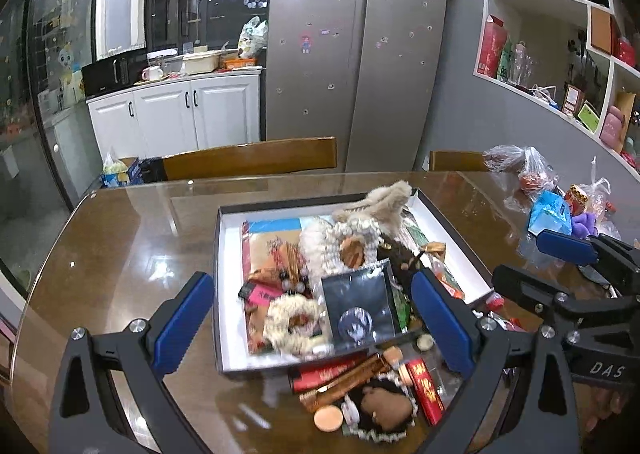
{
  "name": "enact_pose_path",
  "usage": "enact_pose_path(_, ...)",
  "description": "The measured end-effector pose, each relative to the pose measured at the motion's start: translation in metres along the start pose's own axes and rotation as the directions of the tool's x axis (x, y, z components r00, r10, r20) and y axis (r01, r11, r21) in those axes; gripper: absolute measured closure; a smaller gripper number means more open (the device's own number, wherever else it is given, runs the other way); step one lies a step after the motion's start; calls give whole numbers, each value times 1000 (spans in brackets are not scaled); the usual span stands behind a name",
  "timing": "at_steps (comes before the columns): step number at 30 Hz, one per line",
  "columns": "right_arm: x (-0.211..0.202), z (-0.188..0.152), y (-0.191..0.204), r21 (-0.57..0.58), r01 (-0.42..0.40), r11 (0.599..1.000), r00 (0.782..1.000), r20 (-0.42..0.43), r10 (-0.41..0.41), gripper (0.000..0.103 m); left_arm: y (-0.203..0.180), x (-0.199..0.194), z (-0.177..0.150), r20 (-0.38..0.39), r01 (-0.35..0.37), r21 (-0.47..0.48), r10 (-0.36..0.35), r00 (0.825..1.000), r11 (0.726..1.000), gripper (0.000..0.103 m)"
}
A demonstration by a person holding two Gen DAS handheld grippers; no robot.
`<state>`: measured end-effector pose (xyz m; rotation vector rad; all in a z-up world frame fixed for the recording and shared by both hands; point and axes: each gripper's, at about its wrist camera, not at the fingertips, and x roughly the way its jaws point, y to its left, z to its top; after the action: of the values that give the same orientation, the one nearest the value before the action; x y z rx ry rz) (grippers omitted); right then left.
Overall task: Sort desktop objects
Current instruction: 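Withdraw both open tools from the box back over the table items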
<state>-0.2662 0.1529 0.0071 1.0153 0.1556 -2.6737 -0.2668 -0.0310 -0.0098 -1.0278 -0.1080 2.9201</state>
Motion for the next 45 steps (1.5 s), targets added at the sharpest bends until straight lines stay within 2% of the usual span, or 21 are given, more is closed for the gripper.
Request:
enact_pose_path(6, -15, -22, 0, 7, -33, 999, 999, 5, 33, 24, -4, -13, -27, -36, 4, 1, -4, 999, 1000, 3)
enact_pose_path(11, -12, -58, -7, 33, -60, 998, 997, -44, 62, 24, -15, -20, -55, -60, 29, 40, -27, 998, 999, 3)
enact_pose_path(21, -10, -97, -30, 26, -27, 999, 995, -92, 29, 24, -45, -4, -102, -133, 107, 122, -91, 987, 987, 3)
enact_pose_path(25, -2, -102, -37, 23, -14, 1000, 994, -108, 17, 24, -53, 4, -108, -145, 119, 150, -97, 985, 982, 3)
enact_pose_path(31, 9, -105, -44, 25, -30, 999, 990, -134, 34, 24, -55, 20, -111, -179, 166, 116, -144, 973, 979, 4)
enact_pose_path(41, 24, -104, -44, 1, -54, 999, 988, -146, 54, 24, -52, 43, -114, -206, 142, 116, -116, 972, 983, 5)
enact_pose_path(45, 34, -99, -40, -47, -67, 997, 989, -136, 60, 24, -49, 49, -114, -226, 151, 106, -124, 966, 983, 15)
